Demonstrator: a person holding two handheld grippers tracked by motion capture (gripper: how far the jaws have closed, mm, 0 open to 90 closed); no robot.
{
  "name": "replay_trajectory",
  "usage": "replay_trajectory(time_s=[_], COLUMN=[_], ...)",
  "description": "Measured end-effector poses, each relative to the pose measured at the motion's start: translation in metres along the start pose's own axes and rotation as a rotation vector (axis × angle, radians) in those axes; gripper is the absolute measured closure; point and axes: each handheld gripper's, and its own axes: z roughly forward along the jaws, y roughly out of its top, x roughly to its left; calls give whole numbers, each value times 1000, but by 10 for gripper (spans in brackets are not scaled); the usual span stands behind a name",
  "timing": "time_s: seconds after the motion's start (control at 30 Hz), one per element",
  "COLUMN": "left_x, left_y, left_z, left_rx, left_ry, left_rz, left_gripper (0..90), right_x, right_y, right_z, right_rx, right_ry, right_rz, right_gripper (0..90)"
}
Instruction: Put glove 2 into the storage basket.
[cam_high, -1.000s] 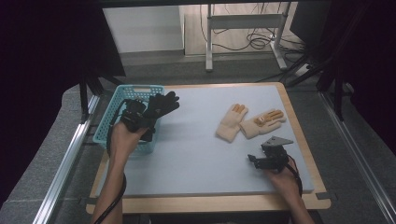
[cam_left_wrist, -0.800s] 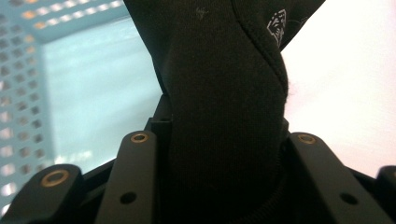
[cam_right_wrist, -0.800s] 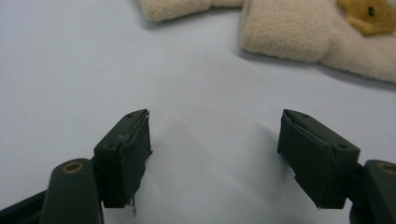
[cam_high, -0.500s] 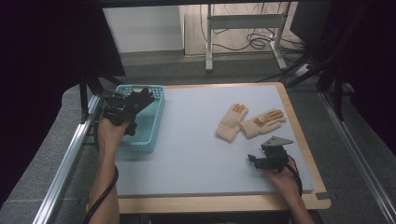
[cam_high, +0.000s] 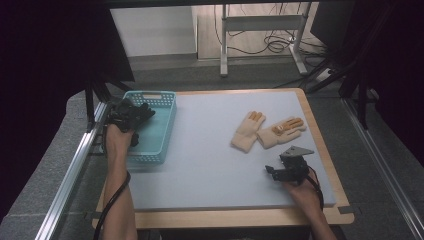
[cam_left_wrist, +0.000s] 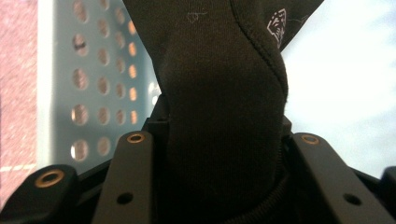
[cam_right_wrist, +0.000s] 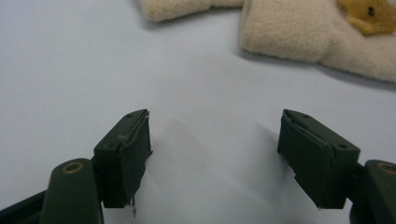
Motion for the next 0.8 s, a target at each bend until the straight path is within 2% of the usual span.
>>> replay_trajectory(time_s=[0.07,0.2,0.33,0.37,0.4,0.43,0.47,0.5,0.53,0.6,0.67,0.73,0.8], left_x=[1,3,2,2,3,3,4,5,7,9,9,12,12], left_y=[1,5,5,5,4,4,3,3,2,0,-1,-5,-8], left_z=[2,9,15,16,16,16,15,13,8,0,-3,-16,-21], left_rx=[9,13,34,40,37,37,34,32,22,-7,-19,-75,-93], left_ry=[3,-17,-19,-18,-14,-14,-32,-53,-98,-124,-130,-156,-166], left_rz=[2,9,21,22,21,21,20,18,13,17,17,18,28], left_gripper=[585,567,465,465,372,326,326,239,180,89,51,35,35], right_x=[0,0,0,0,0,0,0,0,0,0,0,0,0], right_y=[0,0,0,0,0,0,0,0,0,0,0,0,0], right_z=[0,0,0,0,0,0,0,0,0,0,0,0,0], right_rx=[0,0,0,0,0,0,0,0,0,0,0,0,0], right_ry=[0,0,0,0,0,0,0,0,0,0,0,0,0], right_rz=[0,0,0,0,0,0,0,0,0,0,0,0,0], right_gripper=[252,252,252,252,252,252,252,252,252,252,252,252,252])
